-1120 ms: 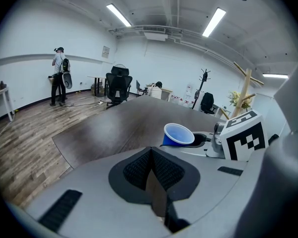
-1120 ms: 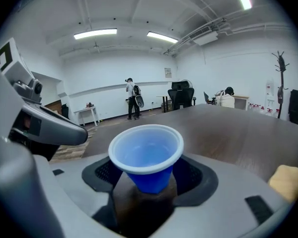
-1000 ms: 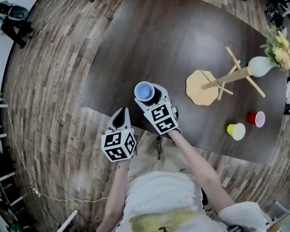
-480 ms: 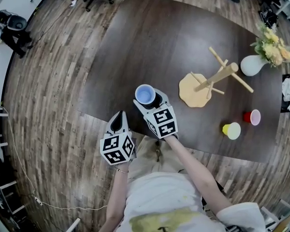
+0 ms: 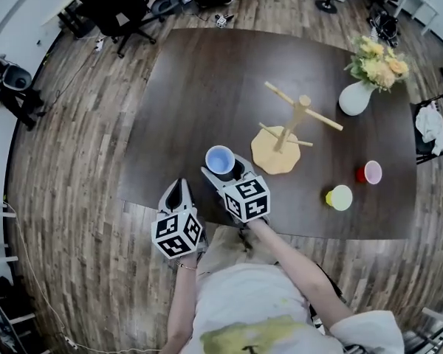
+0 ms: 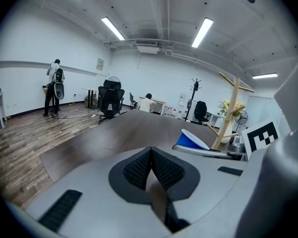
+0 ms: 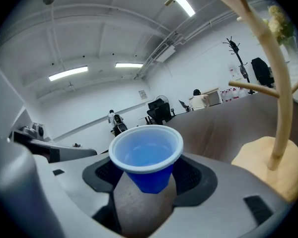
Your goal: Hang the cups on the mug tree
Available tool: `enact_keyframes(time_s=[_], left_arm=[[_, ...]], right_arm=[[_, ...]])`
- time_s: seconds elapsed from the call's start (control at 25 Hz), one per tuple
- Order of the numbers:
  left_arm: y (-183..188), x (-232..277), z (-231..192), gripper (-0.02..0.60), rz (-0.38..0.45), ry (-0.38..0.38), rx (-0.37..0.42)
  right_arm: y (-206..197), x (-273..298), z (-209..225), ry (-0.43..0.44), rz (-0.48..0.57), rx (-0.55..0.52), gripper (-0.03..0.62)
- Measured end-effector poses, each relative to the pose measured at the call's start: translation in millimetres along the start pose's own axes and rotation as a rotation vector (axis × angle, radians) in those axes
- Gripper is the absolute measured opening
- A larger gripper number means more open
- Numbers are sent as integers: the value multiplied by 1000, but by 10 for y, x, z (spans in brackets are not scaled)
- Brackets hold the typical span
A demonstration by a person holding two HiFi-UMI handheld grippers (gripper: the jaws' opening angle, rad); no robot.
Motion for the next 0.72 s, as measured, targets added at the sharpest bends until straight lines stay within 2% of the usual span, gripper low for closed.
enact_keyframes(time_s=[0.12, 0.44, 0.72], left_arm=[[64, 32, 142, 15, 20, -26, 16], [361, 155, 298, 15, 70, -80, 40], [485, 337, 326, 15, 33, -159, 90]], right_arm=[[88, -77, 77, 5, 39, 61, 307], [386, -64, 293, -13, 199, 348, 304], [442, -69, 398, -64, 283, 505, 296]])
Point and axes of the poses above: the fingertips, and each gripper's own axes: x forward along the fingers, z to its right, y out of its top, the point moved 1 cm from there along -x, backward along the fingers, and after that the axes turned 2 degrees about -x, right-handed, at the moved point
